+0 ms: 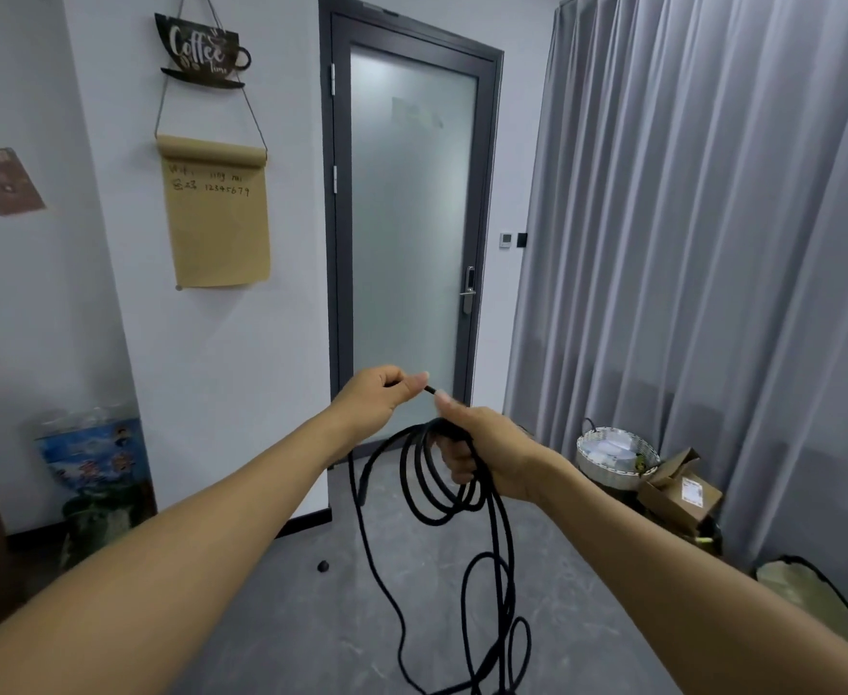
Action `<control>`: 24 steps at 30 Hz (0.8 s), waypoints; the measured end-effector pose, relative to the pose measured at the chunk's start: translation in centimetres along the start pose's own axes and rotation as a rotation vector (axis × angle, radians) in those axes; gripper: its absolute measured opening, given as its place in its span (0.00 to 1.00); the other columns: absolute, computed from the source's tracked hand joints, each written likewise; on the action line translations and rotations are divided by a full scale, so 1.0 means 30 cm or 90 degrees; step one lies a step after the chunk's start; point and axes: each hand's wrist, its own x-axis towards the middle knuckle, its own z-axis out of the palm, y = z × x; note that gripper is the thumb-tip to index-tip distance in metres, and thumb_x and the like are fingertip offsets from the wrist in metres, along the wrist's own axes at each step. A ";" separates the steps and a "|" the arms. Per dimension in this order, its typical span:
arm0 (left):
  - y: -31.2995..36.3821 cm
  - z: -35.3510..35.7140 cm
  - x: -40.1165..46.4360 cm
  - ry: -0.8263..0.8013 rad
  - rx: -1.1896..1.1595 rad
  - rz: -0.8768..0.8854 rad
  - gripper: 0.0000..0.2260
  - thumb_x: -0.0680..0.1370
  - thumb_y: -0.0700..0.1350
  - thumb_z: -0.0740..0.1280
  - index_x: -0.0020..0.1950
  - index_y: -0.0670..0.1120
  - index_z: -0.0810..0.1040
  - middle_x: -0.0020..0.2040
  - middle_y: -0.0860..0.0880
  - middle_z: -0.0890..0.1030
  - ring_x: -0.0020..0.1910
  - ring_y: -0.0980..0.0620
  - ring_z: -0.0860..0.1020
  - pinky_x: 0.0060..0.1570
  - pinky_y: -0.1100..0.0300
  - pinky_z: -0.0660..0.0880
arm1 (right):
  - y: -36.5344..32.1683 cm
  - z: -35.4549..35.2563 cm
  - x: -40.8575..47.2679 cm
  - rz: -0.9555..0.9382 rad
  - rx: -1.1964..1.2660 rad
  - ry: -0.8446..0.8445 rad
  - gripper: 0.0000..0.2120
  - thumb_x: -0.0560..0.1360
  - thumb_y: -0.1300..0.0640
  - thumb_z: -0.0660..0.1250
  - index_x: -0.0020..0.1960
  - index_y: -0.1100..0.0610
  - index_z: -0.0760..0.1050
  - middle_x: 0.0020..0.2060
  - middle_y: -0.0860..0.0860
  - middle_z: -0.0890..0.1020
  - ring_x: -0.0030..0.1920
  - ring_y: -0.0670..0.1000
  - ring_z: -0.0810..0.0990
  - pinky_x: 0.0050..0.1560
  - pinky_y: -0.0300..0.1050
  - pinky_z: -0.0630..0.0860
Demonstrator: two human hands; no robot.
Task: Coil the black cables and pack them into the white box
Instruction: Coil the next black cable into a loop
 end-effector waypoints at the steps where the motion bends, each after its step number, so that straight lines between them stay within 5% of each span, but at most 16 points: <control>1: 0.001 0.019 0.003 0.014 0.020 0.002 0.16 0.77 0.56 0.64 0.39 0.44 0.72 0.36 0.48 0.69 0.38 0.51 0.68 0.44 0.56 0.68 | -0.001 0.004 0.001 -0.012 -0.011 0.023 0.24 0.79 0.42 0.56 0.32 0.57 0.72 0.24 0.48 0.61 0.26 0.47 0.57 0.28 0.39 0.57; 5: 0.007 0.074 -0.017 0.181 0.101 0.063 0.13 0.78 0.55 0.63 0.49 0.45 0.72 0.48 0.49 0.70 0.47 0.51 0.71 0.50 0.58 0.71 | 0.012 -0.025 0.021 -0.051 -0.033 0.121 0.24 0.80 0.44 0.54 0.35 0.60 0.70 0.20 0.46 0.63 0.23 0.46 0.58 0.26 0.37 0.58; 9: 0.016 0.097 -0.064 -0.069 0.013 -0.052 0.20 0.76 0.62 0.60 0.50 0.45 0.71 0.43 0.51 0.73 0.43 0.53 0.71 0.45 0.60 0.69 | 0.020 -0.056 0.031 -0.077 -0.042 0.189 0.23 0.81 0.47 0.55 0.33 0.60 0.70 0.23 0.50 0.63 0.23 0.47 0.59 0.24 0.39 0.58; 13: 0.017 0.110 -0.083 -0.208 -0.210 -0.122 0.14 0.78 0.55 0.63 0.42 0.44 0.74 0.35 0.49 0.73 0.35 0.53 0.73 0.44 0.60 0.74 | 0.021 -0.057 0.046 -0.098 -0.067 0.218 0.24 0.81 0.48 0.54 0.32 0.60 0.69 0.23 0.52 0.66 0.23 0.48 0.61 0.25 0.40 0.61; 17: 0.039 0.115 -0.087 -0.181 -0.450 -0.160 0.12 0.82 0.47 0.58 0.40 0.43 0.71 0.27 0.52 0.68 0.25 0.56 0.71 0.35 0.61 0.76 | 0.013 -0.055 0.057 -0.101 -0.080 0.210 0.22 0.81 0.49 0.54 0.39 0.63 0.74 0.29 0.56 0.70 0.24 0.48 0.67 0.27 0.40 0.66; 24: 0.018 0.044 -0.062 -0.027 -0.464 -0.160 0.16 0.82 0.49 0.57 0.35 0.47 0.65 0.21 0.56 0.61 0.19 0.59 0.57 0.21 0.67 0.62 | 0.064 -0.174 0.070 0.086 -0.307 0.388 0.16 0.81 0.54 0.56 0.41 0.63 0.70 0.33 0.59 0.77 0.29 0.55 0.77 0.29 0.44 0.76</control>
